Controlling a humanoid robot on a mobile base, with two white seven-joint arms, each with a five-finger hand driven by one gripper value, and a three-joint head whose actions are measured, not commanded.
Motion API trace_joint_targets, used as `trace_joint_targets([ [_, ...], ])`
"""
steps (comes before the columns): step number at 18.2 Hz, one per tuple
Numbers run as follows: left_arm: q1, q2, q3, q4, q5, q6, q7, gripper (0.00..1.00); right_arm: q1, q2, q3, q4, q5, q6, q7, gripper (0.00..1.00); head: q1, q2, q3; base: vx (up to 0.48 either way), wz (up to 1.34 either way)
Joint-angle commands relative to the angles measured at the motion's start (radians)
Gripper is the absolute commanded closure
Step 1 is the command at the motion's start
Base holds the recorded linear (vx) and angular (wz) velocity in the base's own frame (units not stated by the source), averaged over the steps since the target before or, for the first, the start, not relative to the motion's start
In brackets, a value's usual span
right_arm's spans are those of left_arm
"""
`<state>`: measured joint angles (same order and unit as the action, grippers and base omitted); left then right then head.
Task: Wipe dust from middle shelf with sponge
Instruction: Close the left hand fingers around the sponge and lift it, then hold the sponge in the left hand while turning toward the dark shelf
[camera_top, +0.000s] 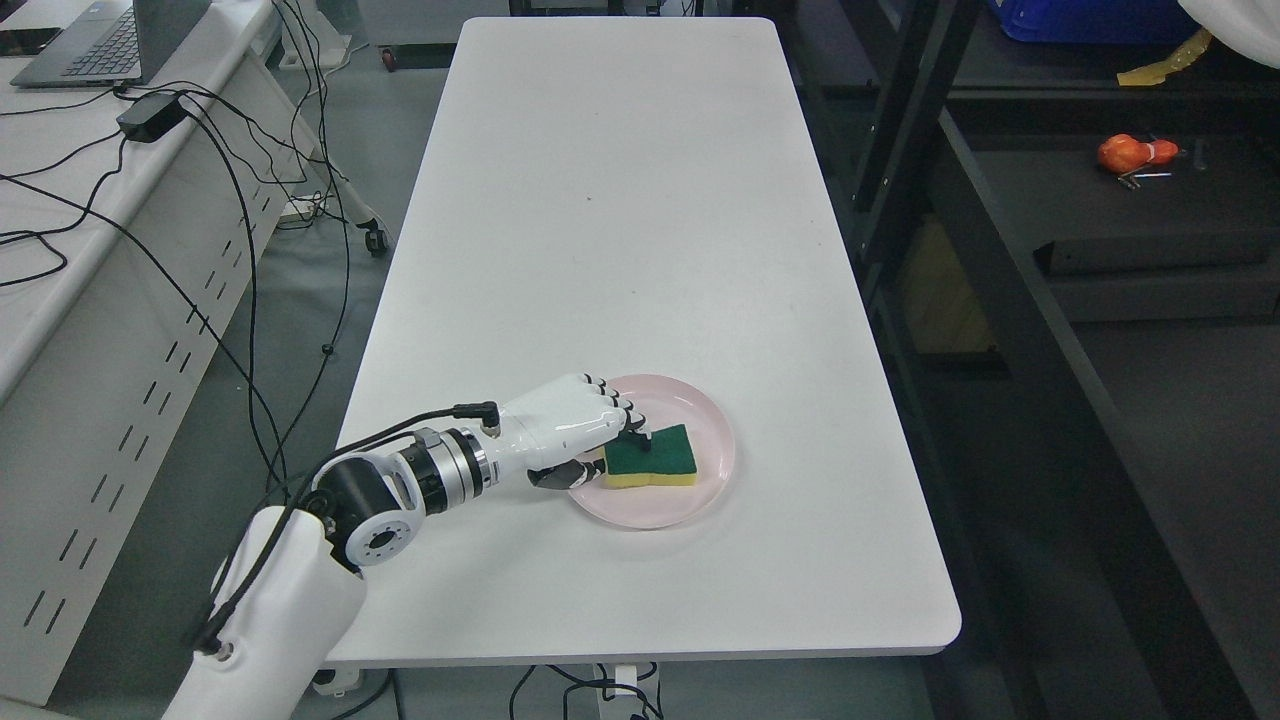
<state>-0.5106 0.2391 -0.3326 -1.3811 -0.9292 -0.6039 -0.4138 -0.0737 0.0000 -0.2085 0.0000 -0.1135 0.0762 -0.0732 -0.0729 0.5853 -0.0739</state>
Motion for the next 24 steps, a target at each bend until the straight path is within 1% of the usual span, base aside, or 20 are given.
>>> trace_joint_targets([
  [1,0.053,-0.021,0.193,0.016,0.087,-0.092,0.0,0.9,0.0,-0.017,0.0,-0.017,0.0,0.001,0.0,0.0,0.0,0.0,0.0,0.0,0.0],
  [3,0.055,-0.023,0.243,0.016,0.125,-0.111,0.0,0.97,0.0,-0.017,0.0,-0.017,0.0,0.001,0.0,0.0,0.0,0.0,0.0,0.0,0.0],
  [5,0.053,-0.023,0.283,0.016,0.162,-0.112,0.0,1.0,0.0,-0.017,0.0,-0.017,0.0,0.001,0.0,0.0,0.0,0.0,0.0,0.0,0.0],
  [8,0.053,-0.018,0.319,0.008,0.216,-0.117,0.0,1.0,0.0,-0.017,0.0,-0.017,0.0,0.001,0.0,0.0,0.0,0.0,0.0,0.0,0.0],
  [9,0.052,-0.018,0.329,0.001,0.236,-0.137,0.0,1.0,0.0,-0.017,0.0,-0.017,0.0,0.001,0.0,0.0,0.0,0.0,0.0,0.0,0.0],
  [10,0.052,-0.023,0.337,-0.015,0.253,-0.178,0.001,1.0,0.0,-0.017,0.0,-0.017,0.0,0.001,0.0,0.0,0.0,0.0,0.0,0.0,0.0],
  [12,0.046,-0.027,0.351,-0.05,0.262,-0.182,0.004,1.0,0.0,-0.017,0.0,-0.017,0.0,0.001,0.0,0.0,0.0,0.0,0.0,0.0,0.0],
  [14,0.044,-0.076,0.354,-0.076,0.282,-0.182,0.004,1.0,0.0,-0.017,0.0,-0.017,0.0,0.001,0.0,0.0,0.0,0.0,0.0,0.0,0.0],
  [15,0.052,-0.12,0.356,-0.099,0.282,-0.182,0.003,1.0,0.0,-0.017,0.0,-0.017,0.0,0.001,0.0,0.0,0.0,0.0,0.0,0.0,0.0],
  [16,0.055,-0.133,0.356,-0.114,0.282,-0.182,0.001,1.0,0.0,-0.017,0.0,-0.017,0.0,0.001,0.0,0.0,0.0,0.0,0.0,0.0,0.0],
  [24,0.09,-0.155,0.353,-0.128,0.282,-0.182,0.001,1.0,0.0,-0.017,0.0,-0.017,0.0,0.001,0.0,0.0,0.0,0.0,0.0,0.0,0.0],
])
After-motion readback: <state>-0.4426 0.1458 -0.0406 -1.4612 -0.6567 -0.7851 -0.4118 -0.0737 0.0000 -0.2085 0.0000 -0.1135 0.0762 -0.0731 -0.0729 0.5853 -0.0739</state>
